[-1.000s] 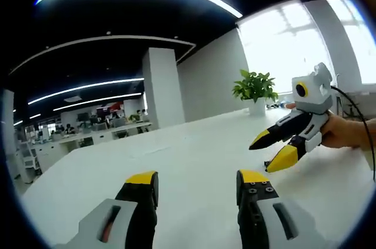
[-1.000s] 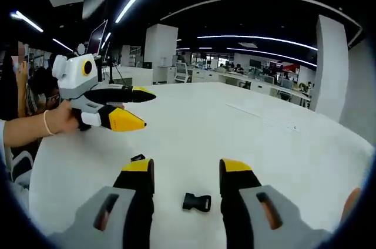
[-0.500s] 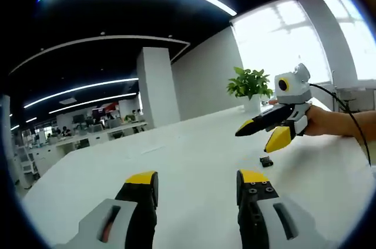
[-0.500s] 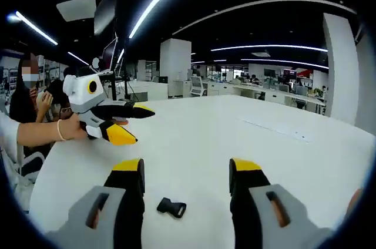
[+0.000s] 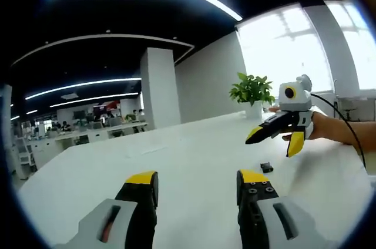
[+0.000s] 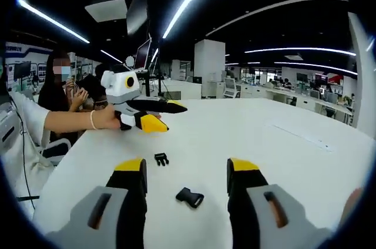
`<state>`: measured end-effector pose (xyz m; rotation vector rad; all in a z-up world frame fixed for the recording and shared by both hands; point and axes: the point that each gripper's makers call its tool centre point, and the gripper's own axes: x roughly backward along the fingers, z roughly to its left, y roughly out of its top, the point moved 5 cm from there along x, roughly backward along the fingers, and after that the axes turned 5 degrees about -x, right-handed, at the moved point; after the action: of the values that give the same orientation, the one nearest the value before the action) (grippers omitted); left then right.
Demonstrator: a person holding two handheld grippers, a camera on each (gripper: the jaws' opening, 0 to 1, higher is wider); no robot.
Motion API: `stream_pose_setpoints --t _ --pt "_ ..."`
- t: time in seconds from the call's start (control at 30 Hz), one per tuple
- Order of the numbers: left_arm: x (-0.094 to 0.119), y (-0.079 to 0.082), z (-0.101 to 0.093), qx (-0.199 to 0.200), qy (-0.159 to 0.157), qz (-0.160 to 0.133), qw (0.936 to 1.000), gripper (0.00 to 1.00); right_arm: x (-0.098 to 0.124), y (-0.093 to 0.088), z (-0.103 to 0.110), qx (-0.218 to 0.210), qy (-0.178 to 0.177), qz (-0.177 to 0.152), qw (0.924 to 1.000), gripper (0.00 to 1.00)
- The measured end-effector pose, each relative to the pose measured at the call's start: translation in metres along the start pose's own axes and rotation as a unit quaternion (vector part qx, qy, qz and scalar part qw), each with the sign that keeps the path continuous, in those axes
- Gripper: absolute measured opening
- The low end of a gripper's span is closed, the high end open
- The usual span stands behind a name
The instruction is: Snap the two parts of the plastic buckle together until the buckle closes and remains connected.
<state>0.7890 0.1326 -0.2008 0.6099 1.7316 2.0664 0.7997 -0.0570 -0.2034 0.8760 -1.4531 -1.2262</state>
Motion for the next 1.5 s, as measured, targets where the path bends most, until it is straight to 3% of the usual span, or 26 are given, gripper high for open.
stream_pose_setpoints --t 0.13,0.23,0.5,0.73,1.03,1.2,1.5 --pt "0.001 0.001 0.001 0.005 0.001 -0.003 1.0000 0.54 0.001 -0.007 -0.014 0.012 -0.016 0.026 0.9995 0.47" --pt "0.001 0.001 0.002 0.008 0.002 -0.004 1.0000 0.54 0.002 -0.009 -0.019 0.012 -0.019 0.028 0.9994 0.45" --pt "0.001 0.001 0.001 0.009 0.003 -0.004 0.9999 0.54 0.001 -0.023 -0.025 0.004 -0.023 0.072 0.9971 0.42" --pt "0.000 0.001 0.002 0.008 0.003 -0.004 1.0000 0.54 0.005 -0.026 -0.029 -0.001 -0.044 0.075 0.9962 0.37" --pt "0.001 0.001 0.001 0.007 0.003 -0.003 1.0000 0.54 0.005 -0.028 -0.024 -0.005 -0.040 0.082 0.9958 0.32" --pt "0.001 0.001 0.001 0.006 0.003 -0.002 1.0000 0.54 0.002 -0.029 -0.014 -0.011 -0.024 0.082 0.9963 0.22" --pt "0.000 0.001 0.003 0.007 0.003 -0.002 1.0000 0.54 0.007 -0.029 -0.009 -0.030 -0.035 0.078 0.9959 0.20"
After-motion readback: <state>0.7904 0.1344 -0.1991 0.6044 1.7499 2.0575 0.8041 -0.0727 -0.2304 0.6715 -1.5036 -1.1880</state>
